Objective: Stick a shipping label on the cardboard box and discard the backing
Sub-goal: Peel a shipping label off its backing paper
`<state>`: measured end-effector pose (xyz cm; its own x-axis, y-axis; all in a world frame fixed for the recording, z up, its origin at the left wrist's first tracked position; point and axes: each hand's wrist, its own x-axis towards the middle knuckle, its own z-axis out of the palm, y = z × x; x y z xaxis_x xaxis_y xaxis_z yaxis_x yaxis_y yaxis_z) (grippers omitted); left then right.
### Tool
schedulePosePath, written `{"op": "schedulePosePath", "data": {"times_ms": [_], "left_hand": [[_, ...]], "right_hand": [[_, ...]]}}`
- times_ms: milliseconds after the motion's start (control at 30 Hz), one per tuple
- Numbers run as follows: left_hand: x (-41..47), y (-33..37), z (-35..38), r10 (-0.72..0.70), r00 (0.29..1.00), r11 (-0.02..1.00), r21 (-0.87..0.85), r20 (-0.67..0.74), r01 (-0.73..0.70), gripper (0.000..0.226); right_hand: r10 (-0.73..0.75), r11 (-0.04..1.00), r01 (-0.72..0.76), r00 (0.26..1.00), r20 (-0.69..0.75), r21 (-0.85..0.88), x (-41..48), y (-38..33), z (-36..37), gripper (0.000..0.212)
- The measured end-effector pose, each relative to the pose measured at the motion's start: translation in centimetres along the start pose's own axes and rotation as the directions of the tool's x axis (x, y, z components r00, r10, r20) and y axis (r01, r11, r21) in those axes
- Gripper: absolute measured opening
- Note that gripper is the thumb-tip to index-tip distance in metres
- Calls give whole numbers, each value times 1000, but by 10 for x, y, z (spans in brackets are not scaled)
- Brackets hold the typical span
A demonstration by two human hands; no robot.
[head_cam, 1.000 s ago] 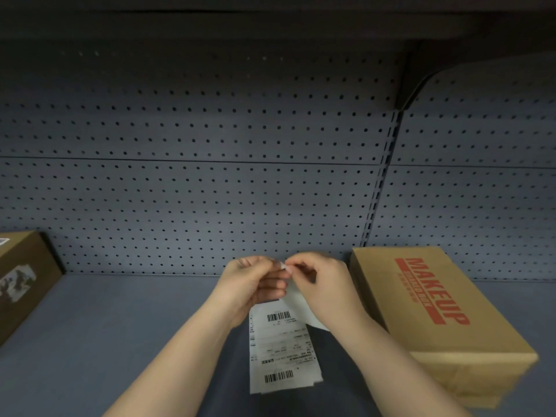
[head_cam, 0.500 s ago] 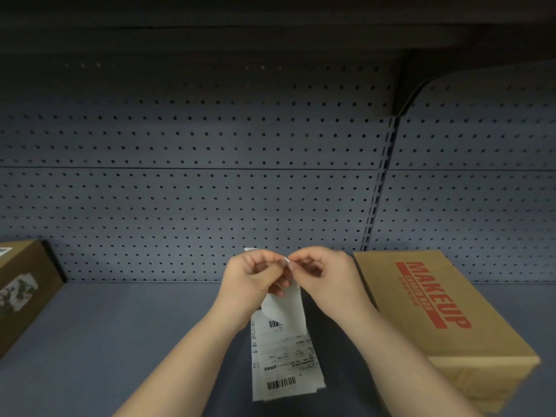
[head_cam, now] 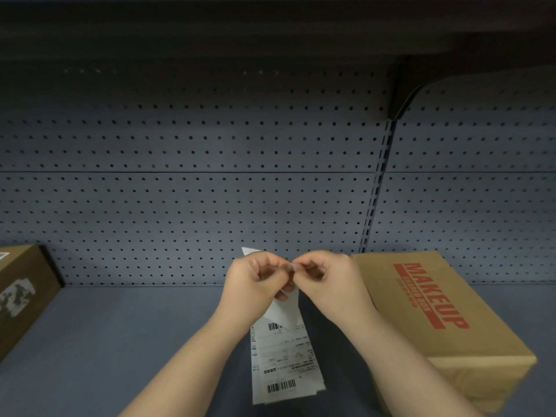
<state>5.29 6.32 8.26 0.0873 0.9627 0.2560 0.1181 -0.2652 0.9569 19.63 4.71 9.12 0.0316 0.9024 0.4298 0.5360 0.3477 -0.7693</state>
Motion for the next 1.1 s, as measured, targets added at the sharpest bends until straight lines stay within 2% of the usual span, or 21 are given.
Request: {"op": "schedulePosePath", "data": {"times_ms": [233,433,567,700,800,867,1000,1033,1100], "left_hand": [[-1,-2,0,-7,1000,1000,-6,-28,7,15],[0,-4,-1,-34,999,999,-31,-25,33,28],[-1,-9,-6,-196,981,966,-176,-11,191,22],[1,-24,-23,-387,921,901,-191,51,389,15],[7,-44,-36,-515,857,854,-82,4,513,13],[12,-58,-43,-546,835,835,40,-66,549,14],[22,-78,-57,-488,862,780,375,-138,501,23],[25,-81,-59,-457,876,725,506,-153,467,25],[27,-81,-63,-385,908,518,775,-166,362,22]], "right_hand": [[-61,983,54,998,-31,-176,-3,-4,-2,6],[-14,983,9,1000,-26,-183,-2,-7,-3,5],[41,982,-56,996,-85,-179,2,-3,-14,8],[87,972,-109,990,-112,-206,6,2,-32,10],[92,957,-127,986,-142,-262,9,4,-46,11],[100,947,-147,980,-175,-286,11,6,-55,11],[188,965,-223,955,-229,-135,15,5,-72,11],[212,969,-235,948,-237,-73,16,2,-75,12],[235,971,-238,936,-261,20,16,-5,-81,13]]}}
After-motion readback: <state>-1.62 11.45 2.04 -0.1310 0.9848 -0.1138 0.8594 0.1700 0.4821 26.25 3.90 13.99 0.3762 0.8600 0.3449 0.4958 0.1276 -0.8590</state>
